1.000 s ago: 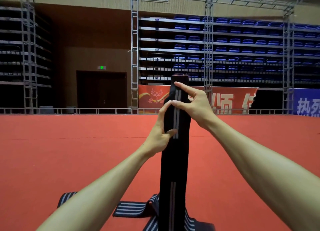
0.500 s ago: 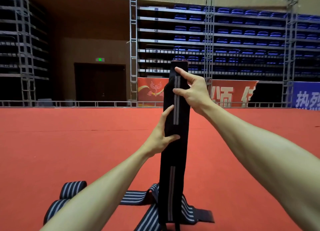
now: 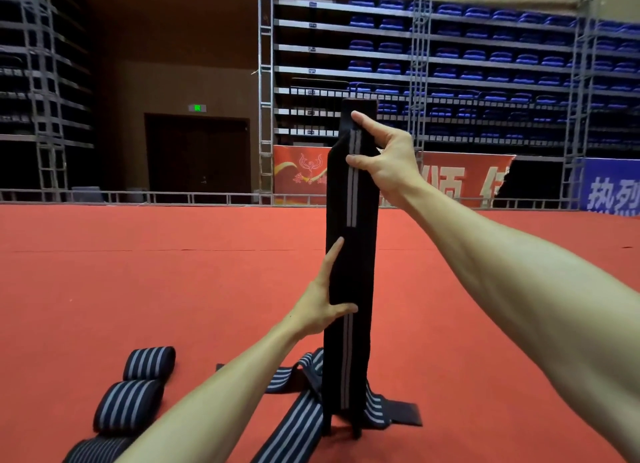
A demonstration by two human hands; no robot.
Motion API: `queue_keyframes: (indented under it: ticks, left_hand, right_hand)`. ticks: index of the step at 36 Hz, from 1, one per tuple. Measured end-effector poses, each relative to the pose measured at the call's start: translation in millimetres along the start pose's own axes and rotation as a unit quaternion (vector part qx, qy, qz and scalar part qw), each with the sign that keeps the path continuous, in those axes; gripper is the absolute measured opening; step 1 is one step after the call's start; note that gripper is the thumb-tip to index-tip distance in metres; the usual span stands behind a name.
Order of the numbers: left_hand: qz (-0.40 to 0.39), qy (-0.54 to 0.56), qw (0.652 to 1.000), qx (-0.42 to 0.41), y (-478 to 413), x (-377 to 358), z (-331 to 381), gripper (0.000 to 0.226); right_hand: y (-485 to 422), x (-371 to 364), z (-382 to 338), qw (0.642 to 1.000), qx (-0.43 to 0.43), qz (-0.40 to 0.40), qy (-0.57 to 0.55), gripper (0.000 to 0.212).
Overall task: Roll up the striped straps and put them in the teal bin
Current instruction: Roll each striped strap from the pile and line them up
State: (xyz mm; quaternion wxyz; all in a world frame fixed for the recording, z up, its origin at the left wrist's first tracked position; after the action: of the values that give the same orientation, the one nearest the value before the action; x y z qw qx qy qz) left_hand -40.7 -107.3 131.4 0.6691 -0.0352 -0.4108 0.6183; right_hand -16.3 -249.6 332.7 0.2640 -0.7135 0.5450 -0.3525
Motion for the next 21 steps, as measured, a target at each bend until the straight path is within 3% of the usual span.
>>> queue_keyframes:
  ticks: [13,21]
  left_hand:
    - [-0.030,-0.009,0.998,0.047,22.2,-14.0,-19.9,0.109]
    - [-0.059,-0.081,0.994,0.042,35.6,-18.3,-31.2,0.105]
  right_hand:
    - [-0.2,5.3,-6.0,0.999,0.030,-0.011,-0.015,0.071]
    - [-0.1,3.3,-12.1,0.999,0.035,-0.002,-0.026,0.071]
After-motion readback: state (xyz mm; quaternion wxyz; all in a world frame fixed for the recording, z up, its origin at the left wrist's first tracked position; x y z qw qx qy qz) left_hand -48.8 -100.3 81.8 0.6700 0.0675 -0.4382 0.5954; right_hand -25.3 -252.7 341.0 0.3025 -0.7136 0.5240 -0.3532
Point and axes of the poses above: each hand's wrist, its own y-axis away from the middle knuckle, its own x-axis out of the back of the hand, z = x × y, the point moved 1 cm from there along -y, towards the middle knuckle, and after that the axes turned 3 degrees about -z, right-handed, at the moved point
